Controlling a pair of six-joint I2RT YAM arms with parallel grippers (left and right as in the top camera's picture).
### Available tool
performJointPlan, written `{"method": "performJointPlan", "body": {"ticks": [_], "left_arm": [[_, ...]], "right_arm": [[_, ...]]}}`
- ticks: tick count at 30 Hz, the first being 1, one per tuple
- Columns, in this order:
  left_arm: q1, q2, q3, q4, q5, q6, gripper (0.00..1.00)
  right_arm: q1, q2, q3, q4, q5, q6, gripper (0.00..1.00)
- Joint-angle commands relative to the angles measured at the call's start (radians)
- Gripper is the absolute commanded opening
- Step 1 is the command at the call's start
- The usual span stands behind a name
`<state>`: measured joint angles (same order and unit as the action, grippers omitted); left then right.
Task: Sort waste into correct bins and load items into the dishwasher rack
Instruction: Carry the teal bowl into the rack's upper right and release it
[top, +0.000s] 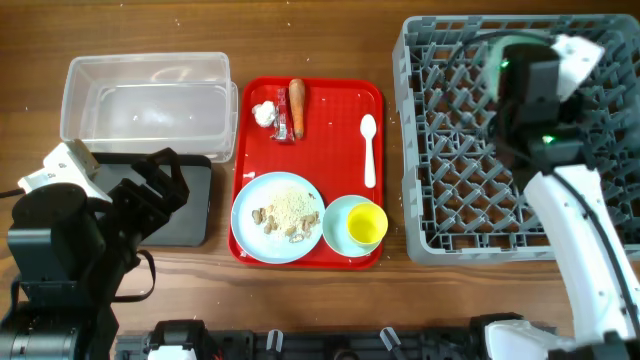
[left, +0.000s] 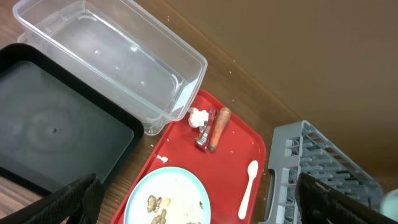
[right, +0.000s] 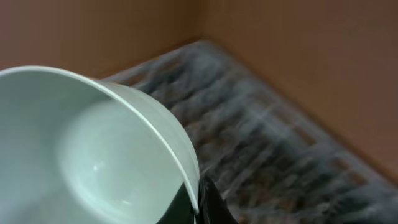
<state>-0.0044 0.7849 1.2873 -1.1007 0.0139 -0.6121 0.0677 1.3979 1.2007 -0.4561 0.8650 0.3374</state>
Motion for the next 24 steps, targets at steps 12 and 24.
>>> {"method": "performJointPlan", "body": {"ticks": [12,24], "left_arm": [[0.007,-0.004,0.009,0.003,0.012,-0.010,1.00],[0.007,-0.004,0.009,0.003,0.012,-0.010,1.00]], "right_arm": [[0.014,0.470,-0.002,0.322,0.317,-0.537,0.05],[0.319,0.208,0.033,-0.005,-0.112,-0.472,0.88]]}}
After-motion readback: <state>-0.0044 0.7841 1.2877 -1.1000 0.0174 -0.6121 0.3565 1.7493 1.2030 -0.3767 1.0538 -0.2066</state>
